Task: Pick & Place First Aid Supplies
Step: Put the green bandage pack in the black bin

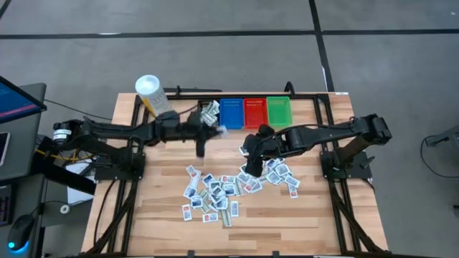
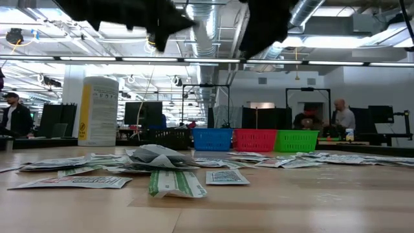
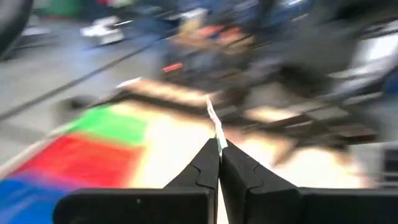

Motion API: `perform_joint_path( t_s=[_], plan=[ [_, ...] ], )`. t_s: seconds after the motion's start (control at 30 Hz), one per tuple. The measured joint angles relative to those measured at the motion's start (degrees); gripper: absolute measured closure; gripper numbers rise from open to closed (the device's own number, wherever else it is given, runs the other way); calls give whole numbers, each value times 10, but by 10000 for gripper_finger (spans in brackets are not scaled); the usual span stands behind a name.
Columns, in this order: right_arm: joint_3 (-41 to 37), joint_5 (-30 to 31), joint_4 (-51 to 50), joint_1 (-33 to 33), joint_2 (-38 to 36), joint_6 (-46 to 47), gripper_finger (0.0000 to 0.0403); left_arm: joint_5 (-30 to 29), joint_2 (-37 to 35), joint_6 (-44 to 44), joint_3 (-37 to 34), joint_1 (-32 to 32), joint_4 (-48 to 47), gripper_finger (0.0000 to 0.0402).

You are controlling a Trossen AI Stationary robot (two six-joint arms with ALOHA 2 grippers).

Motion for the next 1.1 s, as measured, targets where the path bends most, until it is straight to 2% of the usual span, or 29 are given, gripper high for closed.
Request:
perform_joint_path(
  t_s=[0.17, 0.27, 0.37, 0.47, 0.6, 0.83, 1.0, 1.1],
  plan=[
    [-49, 13, -7, -8, 1, 31, 175, -157, 0, 90, 0, 89, -101, 395],
    [-76, 19, 0, -15, 0, 45, 175, -193, 0, 126, 0, 148, -109, 395],
    [-97, 21, 32, -25, 0, 50, 175, -178, 7, 140, 0, 204, -94, 395],
    [-114, 21, 53, -36, 1, 45, 175, -117, 37, 141, 0, 245, -69, 394],
    [-122, 21, 83, -54, 0, 26, 175, -46, 100, 141, 0, 262, -26, 394],
    [-122, 20, 94, -76, 0, -13, 175, -56, 163, 141, 0, 260, -18, 394],
    [-122, 19, 97, -79, 0, -34, 175, -69, 174, 140, 0, 261, -17, 390],
    [-122, 19, 97, -79, 0, -47, 175, -68, 174, 140, 0, 255, -15, 372]
  ],
)
